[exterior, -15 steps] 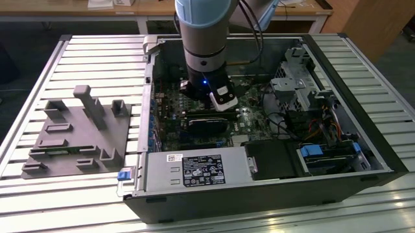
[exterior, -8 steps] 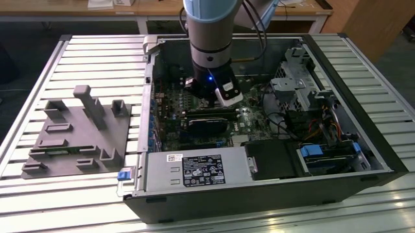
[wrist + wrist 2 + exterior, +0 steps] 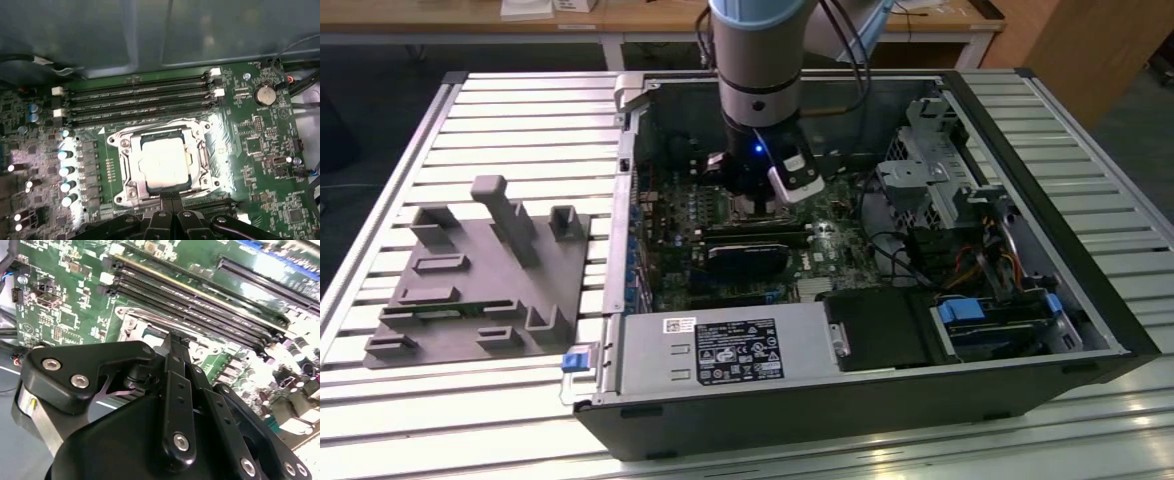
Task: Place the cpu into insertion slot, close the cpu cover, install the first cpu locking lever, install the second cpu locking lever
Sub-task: 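Install the second cpu locking lever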
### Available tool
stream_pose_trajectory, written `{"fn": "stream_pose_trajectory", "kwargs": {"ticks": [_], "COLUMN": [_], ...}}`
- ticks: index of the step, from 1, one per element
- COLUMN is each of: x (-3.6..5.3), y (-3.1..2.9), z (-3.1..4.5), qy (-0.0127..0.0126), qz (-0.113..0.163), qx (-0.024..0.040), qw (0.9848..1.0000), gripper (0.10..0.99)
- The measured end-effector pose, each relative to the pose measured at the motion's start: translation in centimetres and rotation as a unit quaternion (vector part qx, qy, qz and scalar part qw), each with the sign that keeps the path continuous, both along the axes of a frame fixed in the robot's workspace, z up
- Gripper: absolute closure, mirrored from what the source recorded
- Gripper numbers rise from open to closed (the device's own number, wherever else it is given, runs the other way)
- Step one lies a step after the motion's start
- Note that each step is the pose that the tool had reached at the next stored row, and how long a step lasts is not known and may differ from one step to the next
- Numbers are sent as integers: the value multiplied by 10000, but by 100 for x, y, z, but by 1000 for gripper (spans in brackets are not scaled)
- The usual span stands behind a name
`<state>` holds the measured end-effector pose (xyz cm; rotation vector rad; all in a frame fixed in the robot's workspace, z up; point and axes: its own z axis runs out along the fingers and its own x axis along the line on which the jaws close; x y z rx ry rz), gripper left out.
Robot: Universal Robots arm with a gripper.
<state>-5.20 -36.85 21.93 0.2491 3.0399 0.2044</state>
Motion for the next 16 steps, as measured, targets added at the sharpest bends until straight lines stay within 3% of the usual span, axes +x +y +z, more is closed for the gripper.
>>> {"fn": "stream_pose_trajectory", "kwargs": {"ticks": [5,6,7,11,16], "x": [36,39,39,40,42], "y": [94,161,179,212,212], "z": [-5,-9,-11,-16,-16], "qy": [3,4,4,3,4], "qz": [-1,-1,-1,-1,0], "qx": [-24,-25,-24,-24,-25], "qw": [10000,10000,10000,10000,10000], "gripper": [980,980,980,980,980]}}
